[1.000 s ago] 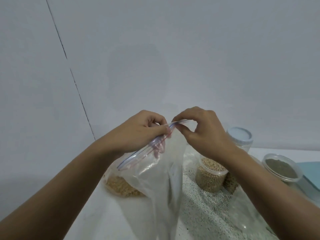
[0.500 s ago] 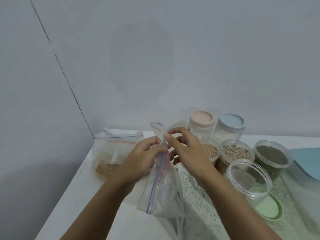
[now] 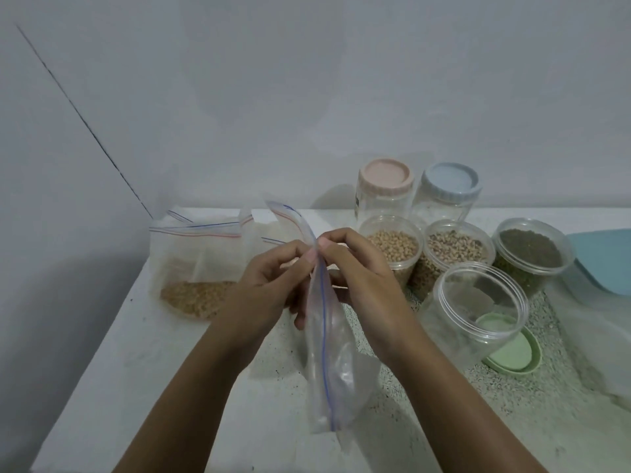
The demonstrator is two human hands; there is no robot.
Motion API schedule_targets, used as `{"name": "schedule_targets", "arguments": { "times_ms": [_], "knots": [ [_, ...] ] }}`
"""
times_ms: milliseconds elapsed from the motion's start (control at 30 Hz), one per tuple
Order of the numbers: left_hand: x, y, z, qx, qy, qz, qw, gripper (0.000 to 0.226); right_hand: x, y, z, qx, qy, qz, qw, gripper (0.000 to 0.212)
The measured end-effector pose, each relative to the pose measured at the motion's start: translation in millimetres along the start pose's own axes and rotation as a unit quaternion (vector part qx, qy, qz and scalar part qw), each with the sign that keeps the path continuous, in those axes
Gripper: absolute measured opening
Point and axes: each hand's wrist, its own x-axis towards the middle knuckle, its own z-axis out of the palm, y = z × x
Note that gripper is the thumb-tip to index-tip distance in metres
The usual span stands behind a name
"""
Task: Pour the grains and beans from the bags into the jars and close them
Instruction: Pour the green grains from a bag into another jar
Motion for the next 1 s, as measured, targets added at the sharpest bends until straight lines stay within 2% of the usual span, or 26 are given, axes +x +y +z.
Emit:
{"name": "schedule_targets", "arguments": {
  "times_ms": [167, 233, 300, 400, 567, 667, 867, 1000],
  "knots": [
    [-2, -15, 4, -0.025, 0.042, 0.011, 0.999, 0.024, -8, 9, -1, -0.012, 0.050, -0.054, 0.997, 0.015],
    [-3, -15, 4, -0.042, 0.043, 0.003, 0.998, 0.028, -8, 9, -2, -0.036, 0.055, -0.059, 0.996, 0.013],
    [-5, -14, 4, -0.059, 0.033, -0.005, 0.998, 0.032, -7, 7, -4, -0.053, 0.053, -0.060, 0.995, 0.011],
    [-9, -13, 3, -0.064, 0.011, -0.001, 0.998, 0.020, -11, 5, -5, -0.050, 0.051, -0.061, 0.996, 0.011],
    [-18, -18, 3, -0.065, 0.000, 0.010, 0.998, 0.023, -24, 6, -4, 0.017, 0.029, -0.019, 0.999, 0.014],
    [-22, -15, 5, -0.045, 0.001, 0.033, 0.998, 0.018, -25, 3, -5, 0.031, 0.004, -0.012, 0.999, 0.010],
    [-21, 0, 3, -0.049, 0.015, 0.077, 0.996, 0.031, -20, -6, -9, -0.012, -0.005, -0.027, 1.000, 0.001],
    [-20, 4, -6, -0.021, 0.084, 0.105, 0.991, 0.046, -20, -10, -10, -0.026, 0.023, -0.039, 0.999, 0.015]
  ]
}}
